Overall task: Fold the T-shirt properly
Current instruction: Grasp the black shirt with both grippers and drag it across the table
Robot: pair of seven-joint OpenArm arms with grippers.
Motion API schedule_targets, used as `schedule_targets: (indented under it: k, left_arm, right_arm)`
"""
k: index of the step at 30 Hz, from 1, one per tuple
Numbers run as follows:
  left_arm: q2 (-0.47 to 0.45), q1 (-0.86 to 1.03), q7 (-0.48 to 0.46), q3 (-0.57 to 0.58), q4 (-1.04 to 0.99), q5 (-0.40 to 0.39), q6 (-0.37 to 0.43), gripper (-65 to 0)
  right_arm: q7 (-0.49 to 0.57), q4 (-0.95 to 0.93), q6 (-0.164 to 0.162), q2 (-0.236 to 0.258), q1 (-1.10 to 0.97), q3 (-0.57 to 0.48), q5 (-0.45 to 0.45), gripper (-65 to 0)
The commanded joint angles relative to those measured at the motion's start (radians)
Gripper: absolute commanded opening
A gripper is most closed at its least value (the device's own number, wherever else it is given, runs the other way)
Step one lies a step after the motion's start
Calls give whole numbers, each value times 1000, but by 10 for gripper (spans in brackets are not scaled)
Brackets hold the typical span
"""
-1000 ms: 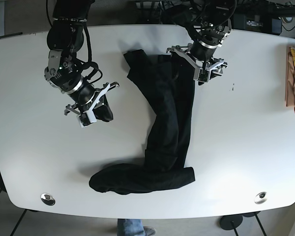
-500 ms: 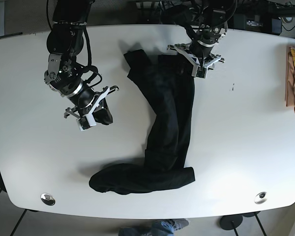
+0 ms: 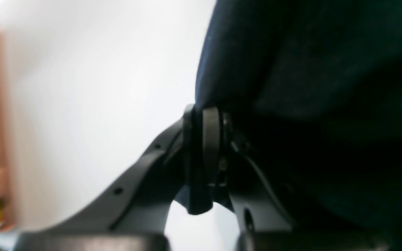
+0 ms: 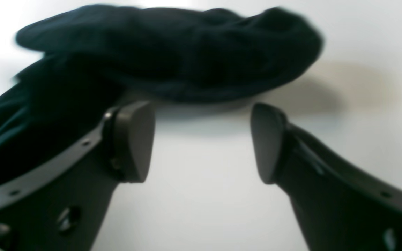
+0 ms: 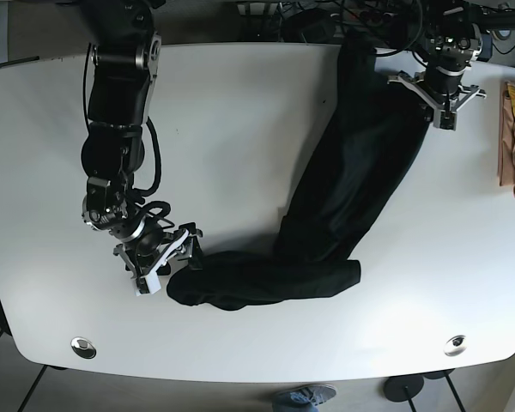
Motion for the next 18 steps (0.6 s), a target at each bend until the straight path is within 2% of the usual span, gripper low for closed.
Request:
schedule_targets:
  k: [1,4,9,12,15,17,18]
  left_arm:
    - [-6,0,-13,-45,21,-7,-12,-644]
    - [-6,-38,-13,-115,17,-4,-22,-644]
    - [-6,-44,-13,-132,14,-4,-64,-644]
    - [-6,-75,-13,-138,14,-1,-67,-644]
    - [-6,-81,-13,-138,14,-1,-67,-644]
    - [-9,-83,-13,-138,14,-1,-67,-644]
    - [-9,-84,-13,-138,14,-1,-67,-644]
  right_arm:
    - [59,-82,-5,2,83,-1,20,-212]
    - [196,-272,-16,9,161,1,26,-208]
    - [222,-428,-10,1,204,-2,26,-206]
    - [297,-490,-10,-31,201,-4,20,-212]
    - [355,-554,-10,-36,201,-4,20,-225]
    - [369,-566,-10,-37,201,-4,23,-363]
    - [371,-562,-10,-37,201,-4,26,-453]
